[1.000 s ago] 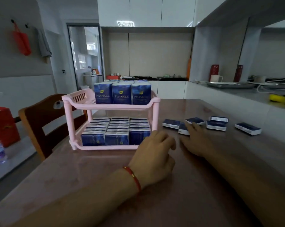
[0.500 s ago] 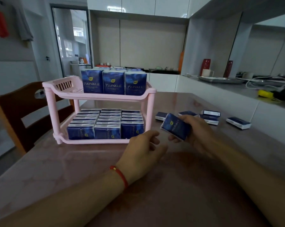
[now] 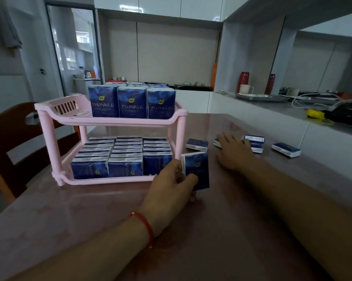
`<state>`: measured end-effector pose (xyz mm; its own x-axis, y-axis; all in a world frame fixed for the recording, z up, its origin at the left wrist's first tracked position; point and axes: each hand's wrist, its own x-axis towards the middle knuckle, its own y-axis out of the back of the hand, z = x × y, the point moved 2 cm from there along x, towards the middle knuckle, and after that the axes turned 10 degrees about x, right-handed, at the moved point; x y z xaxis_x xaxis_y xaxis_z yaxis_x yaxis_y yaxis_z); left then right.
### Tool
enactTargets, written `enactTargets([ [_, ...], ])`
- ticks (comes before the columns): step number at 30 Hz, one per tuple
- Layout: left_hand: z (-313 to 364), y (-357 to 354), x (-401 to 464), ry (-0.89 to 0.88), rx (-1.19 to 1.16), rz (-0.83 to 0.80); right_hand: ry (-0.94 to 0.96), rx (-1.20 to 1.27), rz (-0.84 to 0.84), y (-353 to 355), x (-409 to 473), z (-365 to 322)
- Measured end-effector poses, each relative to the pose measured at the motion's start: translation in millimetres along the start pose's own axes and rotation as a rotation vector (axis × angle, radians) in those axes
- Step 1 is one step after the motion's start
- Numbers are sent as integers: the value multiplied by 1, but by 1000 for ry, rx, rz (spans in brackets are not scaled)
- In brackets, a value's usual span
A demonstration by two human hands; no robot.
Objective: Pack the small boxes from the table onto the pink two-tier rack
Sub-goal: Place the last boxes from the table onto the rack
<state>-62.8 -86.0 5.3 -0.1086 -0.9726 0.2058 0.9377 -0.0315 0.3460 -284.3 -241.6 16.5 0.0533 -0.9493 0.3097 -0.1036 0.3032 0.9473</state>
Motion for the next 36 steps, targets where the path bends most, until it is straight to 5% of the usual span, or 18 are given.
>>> enactTargets([
  [10, -6, 0, 3, -25, -3, -6, -56, 259, 50, 7, -12, -2],
  [19, -2, 2, -2, -13, 13, 21, -96, 202, 125, 21, -66, -13],
  [24, -4, 6, -3, -20, -22, 53, -310, 893, 282, 50, -72, 4],
  [27, -4, 6, -5, -35, -37, 56, -151, 1446, 115, 69, -91, -7],
  [29, -6, 5, -4, -45, -48, 40, 29, 1585, -73, 78, -105, -25],
  [31, -6, 7, -3, -37, -72, 15, 163, 1528, -161, 79, -113, -43],
  [36, 2, 18, -6, 1, -203, -14, 405, 1162, -61, 72, -120, -62],
])
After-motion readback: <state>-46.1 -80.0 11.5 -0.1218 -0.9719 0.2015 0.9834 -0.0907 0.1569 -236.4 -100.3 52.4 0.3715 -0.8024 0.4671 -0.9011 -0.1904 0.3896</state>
